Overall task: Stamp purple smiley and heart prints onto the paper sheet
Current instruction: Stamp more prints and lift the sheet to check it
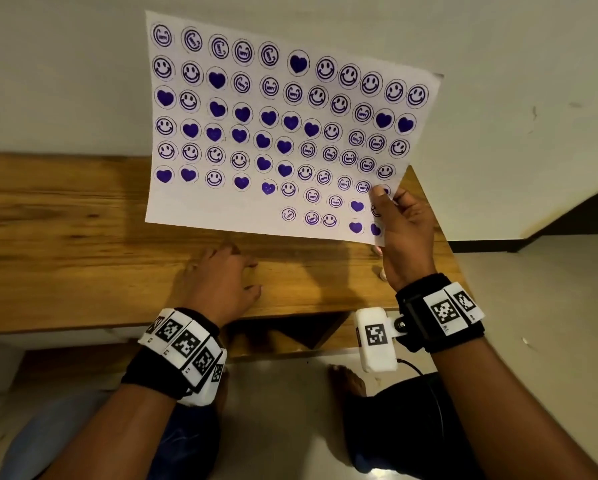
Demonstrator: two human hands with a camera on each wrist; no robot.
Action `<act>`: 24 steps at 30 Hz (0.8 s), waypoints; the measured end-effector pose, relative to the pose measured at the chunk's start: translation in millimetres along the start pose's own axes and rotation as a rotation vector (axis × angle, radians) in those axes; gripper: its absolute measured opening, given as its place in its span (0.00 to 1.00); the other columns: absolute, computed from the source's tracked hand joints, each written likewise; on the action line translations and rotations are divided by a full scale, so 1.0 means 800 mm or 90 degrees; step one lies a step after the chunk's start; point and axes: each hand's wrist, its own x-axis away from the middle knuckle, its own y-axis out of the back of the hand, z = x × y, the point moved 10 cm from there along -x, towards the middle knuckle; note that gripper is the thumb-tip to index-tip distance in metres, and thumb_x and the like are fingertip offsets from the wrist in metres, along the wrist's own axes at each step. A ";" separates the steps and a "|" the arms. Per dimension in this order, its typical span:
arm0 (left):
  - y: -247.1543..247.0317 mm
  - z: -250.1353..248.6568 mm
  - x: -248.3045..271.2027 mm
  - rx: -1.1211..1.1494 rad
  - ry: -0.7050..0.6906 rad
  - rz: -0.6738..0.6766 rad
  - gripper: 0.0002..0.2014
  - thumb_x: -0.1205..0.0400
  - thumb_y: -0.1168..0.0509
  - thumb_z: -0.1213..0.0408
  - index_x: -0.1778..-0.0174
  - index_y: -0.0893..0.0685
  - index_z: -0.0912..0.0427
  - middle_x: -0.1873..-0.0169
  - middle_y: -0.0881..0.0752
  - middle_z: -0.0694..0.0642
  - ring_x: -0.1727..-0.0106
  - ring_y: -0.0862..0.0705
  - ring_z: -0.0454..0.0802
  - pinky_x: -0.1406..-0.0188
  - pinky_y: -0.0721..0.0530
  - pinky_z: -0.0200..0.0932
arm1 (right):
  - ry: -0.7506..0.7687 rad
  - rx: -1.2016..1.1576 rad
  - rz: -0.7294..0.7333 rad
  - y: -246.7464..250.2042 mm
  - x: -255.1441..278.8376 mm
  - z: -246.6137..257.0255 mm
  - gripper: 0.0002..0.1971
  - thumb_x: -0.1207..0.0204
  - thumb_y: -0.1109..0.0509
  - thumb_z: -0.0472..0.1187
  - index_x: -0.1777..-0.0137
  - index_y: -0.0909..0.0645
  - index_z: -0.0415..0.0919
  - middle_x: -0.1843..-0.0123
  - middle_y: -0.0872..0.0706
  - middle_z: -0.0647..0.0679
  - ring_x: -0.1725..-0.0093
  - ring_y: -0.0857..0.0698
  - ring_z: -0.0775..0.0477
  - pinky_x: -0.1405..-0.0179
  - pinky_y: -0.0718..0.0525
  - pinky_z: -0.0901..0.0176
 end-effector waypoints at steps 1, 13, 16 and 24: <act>0.000 0.000 0.000 -0.001 0.001 0.000 0.24 0.26 0.32 0.42 0.33 0.20 0.38 0.33 0.23 0.49 0.30 0.28 0.55 0.32 0.26 0.61 | 0.000 -0.004 -0.001 0.000 0.000 0.000 0.05 0.21 0.25 0.45 0.48 0.10 0.47 0.47 0.10 0.33 0.50 0.18 0.39 0.59 0.18 0.51; 0.002 -0.004 0.002 0.010 -0.018 -0.007 0.23 0.25 0.32 0.43 0.33 0.21 0.38 0.36 0.22 0.47 0.33 0.26 0.53 0.36 0.23 0.60 | -0.014 0.019 -0.033 0.009 0.000 -0.003 0.04 0.19 0.27 0.45 0.49 0.12 0.49 0.49 0.08 0.42 0.55 0.14 0.47 0.74 0.24 0.66; 0.027 -0.024 0.010 0.066 -0.096 -0.095 0.17 0.23 0.33 0.48 0.38 0.17 0.44 0.45 0.17 0.45 0.43 0.19 0.49 0.46 0.17 0.54 | -0.024 0.030 -0.072 0.019 0.000 -0.008 0.03 0.19 0.27 0.44 0.49 0.13 0.47 0.55 0.08 0.50 0.63 0.13 0.58 0.74 0.22 0.65; 0.091 -0.062 0.053 0.259 -0.308 -0.360 0.07 0.22 0.31 0.58 0.58 0.10 0.57 0.66 0.12 0.47 0.64 0.16 0.41 0.65 0.18 0.40 | -0.131 0.140 -0.056 0.022 0.011 -0.064 0.03 0.20 0.27 0.38 0.48 0.14 0.41 0.51 0.07 0.42 0.56 0.06 0.47 0.63 0.09 0.54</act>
